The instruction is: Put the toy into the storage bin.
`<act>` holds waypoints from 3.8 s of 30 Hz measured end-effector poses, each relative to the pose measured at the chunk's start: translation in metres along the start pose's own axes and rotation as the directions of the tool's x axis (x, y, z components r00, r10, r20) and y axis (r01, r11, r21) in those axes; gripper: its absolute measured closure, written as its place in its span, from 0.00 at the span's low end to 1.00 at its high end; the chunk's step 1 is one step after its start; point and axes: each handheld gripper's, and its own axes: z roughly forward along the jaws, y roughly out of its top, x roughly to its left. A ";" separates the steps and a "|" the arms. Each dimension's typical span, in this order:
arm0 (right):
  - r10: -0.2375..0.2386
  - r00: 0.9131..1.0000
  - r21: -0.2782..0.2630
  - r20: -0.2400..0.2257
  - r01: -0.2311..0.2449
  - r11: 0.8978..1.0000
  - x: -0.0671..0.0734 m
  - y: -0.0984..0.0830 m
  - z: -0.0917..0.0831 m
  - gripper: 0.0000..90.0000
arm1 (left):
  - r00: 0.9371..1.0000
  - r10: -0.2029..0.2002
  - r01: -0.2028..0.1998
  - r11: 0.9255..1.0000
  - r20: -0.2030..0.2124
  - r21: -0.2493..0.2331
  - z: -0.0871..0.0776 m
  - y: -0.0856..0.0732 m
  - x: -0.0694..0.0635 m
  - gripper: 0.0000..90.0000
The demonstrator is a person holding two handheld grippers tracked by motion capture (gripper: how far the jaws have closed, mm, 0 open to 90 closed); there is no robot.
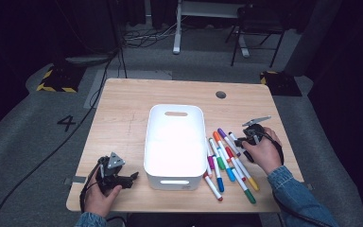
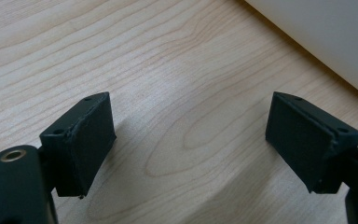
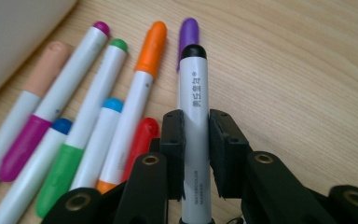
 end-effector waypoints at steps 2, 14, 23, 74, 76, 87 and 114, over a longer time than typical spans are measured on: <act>-0.010 1.000 -0.018 -0.018 0.010 1.000 0.003 0.004 -0.007 0.85 | 1.000 0.001 -0.001 1.000 0.001 0.000 0.000 0.000 0.000 0.17; -0.089 0.992 -0.113 -0.086 0.080 0.990 0.025 0.023 -0.046 0.85 | 1.000 0.001 -0.001 1.000 0.001 0.000 0.000 0.000 0.000 0.17; -0.160 0.977 -0.169 -0.143 0.135 0.976 0.041 0.042 -0.069 0.85 | 1.000 0.001 -0.001 1.000 0.001 0.000 0.000 0.000 0.000 0.17; -0.385 0.856 -0.241 -0.344 0.315 0.918 0.171 0.108 -0.061 0.85 | 1.000 0.003 -0.003 1.000 0.014 0.001 0.002 0.002 0.001 0.17; -0.382 0.856 -0.232 -0.349 0.316 0.920 0.172 0.108 -0.058 0.85 | 1.000 0.003 -0.003 1.000 0.014 0.001 0.002 0.002 0.001 0.17; -0.399 0.848 -0.191 -0.348 0.352 0.916 0.175 0.098 -0.044 0.85 | 1.000 0.003 -0.003 1.000 0.015 0.002 0.002 0.002 0.001 0.17; -0.451 0.812 -0.092 -0.371 0.451 0.888 0.195 0.078 -0.019 0.85 | 1.000 0.003 -0.003 1.000 0.014 0.001 0.002 0.002 0.001 0.17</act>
